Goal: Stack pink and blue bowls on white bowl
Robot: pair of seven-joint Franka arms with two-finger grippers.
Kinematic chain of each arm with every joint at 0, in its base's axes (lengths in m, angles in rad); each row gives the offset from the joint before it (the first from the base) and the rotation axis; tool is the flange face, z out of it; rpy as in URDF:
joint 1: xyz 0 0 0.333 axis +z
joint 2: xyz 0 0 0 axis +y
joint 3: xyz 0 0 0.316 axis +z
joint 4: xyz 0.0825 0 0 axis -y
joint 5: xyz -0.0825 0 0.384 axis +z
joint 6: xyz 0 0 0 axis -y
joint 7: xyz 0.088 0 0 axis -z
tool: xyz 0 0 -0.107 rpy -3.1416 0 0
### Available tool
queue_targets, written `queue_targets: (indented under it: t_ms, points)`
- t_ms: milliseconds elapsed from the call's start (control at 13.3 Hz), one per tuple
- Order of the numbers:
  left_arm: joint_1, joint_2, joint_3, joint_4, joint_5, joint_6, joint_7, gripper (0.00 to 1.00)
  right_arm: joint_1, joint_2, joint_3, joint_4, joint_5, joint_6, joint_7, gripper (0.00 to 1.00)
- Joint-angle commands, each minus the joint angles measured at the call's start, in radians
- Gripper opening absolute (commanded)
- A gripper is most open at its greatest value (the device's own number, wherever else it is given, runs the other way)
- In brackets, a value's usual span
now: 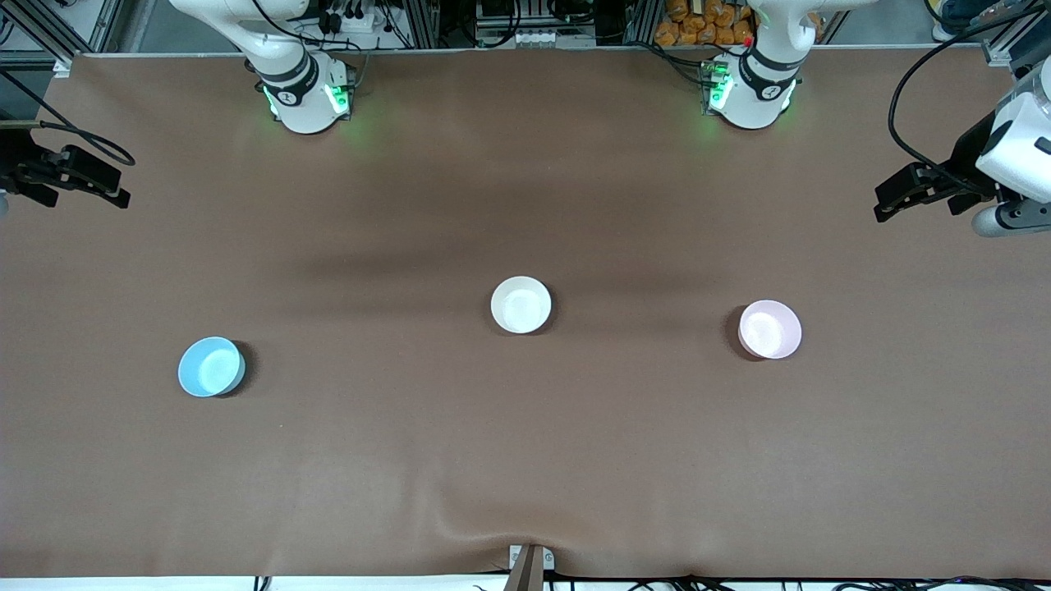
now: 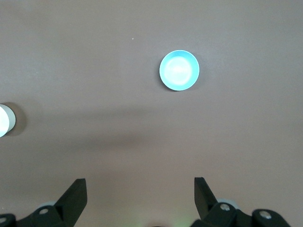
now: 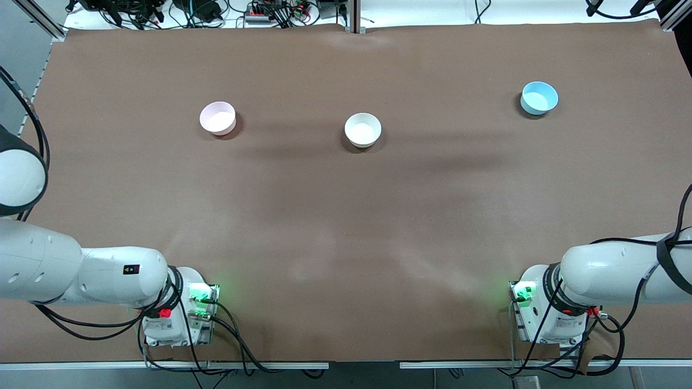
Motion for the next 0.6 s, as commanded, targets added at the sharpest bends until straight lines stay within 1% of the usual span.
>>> queue_targets:
  t_ms: [0, 225, 526]
  points:
    - [-0.008, 0.006, -0.002, 0.016, 0.014, -0.017, 0.024, 1.00, -0.011, -0.023, -0.001, -0.021, 0.000, -0.004, 0.004, 1.00]
    - [-0.012, 0.007, -0.002, 0.017, 0.011, -0.017, 0.022, 1.00, -0.021, -0.023, -0.001, -0.021, 0.000, -0.022, 0.003, 1.00]
    - [-0.012, 0.015, -0.002, 0.017, 0.008, -0.016, 0.022, 1.00, -0.021, -0.023, -0.001, -0.021, 0.000, -0.013, 0.003, 1.00]
